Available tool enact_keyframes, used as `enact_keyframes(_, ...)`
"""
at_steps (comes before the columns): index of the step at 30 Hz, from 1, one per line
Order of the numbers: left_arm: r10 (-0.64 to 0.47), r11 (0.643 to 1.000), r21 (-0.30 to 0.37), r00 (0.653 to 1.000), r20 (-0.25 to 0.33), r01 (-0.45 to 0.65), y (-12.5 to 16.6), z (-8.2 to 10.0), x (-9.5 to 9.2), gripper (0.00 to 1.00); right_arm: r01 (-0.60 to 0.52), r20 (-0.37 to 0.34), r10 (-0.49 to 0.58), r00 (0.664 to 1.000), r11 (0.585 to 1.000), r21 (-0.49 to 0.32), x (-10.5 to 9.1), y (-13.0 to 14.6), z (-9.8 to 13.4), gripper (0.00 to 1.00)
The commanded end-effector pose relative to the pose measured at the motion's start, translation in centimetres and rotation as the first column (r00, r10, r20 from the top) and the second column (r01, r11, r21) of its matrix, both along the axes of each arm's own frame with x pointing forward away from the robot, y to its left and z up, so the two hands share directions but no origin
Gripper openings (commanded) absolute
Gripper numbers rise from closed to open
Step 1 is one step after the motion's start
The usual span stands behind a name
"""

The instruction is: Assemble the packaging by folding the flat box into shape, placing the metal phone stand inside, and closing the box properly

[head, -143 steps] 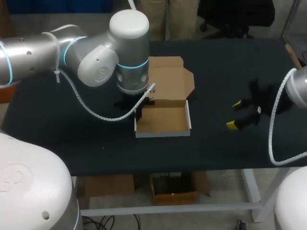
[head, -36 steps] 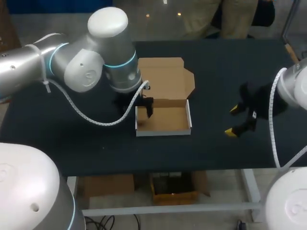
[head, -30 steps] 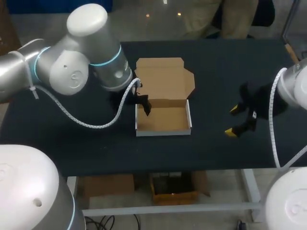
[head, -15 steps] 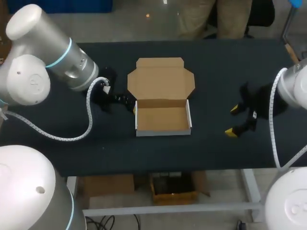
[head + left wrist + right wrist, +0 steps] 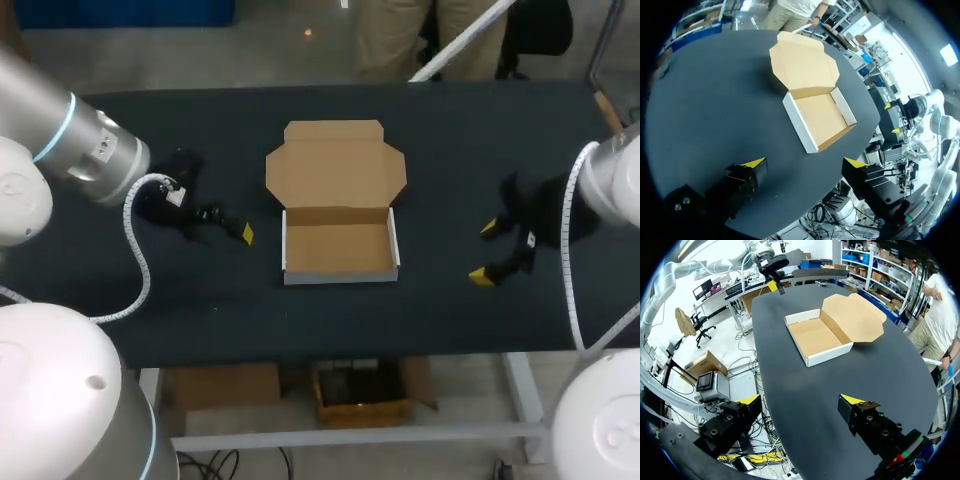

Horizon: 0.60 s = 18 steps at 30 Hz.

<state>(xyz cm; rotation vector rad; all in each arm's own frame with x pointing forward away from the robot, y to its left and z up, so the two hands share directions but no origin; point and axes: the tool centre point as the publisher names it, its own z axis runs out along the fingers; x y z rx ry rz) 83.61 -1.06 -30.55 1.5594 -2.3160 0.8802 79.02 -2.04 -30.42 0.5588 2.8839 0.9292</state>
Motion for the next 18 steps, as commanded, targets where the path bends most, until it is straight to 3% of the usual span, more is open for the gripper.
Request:
enact_keyframes(1,0.015,1.0,-0.012,0.999,0.033,-0.015,0.9,0.4,-1.1,1.0,-0.001,0.001,0.001,1.0,1.0,0.002,0.0,-0.1,0.0,1.0)
enact_keyframes(13,0.01,1.0,0.001,0.998,0.068,-0.011,3.0,1.5,-2.9,1.0,0.004,-0.004,-0.004,1.0,1.0,0.01,0.2,-0.1,0.2,1.0)
enact_keyframes(18,0.055,0.998,0.024,0.998,0.042,-0.056,3.6,2.2,-3.3,1.0,0.1,-0.062,-0.099,0.993,0.995,0.003,0.0,-1.0,0.8,1.0)
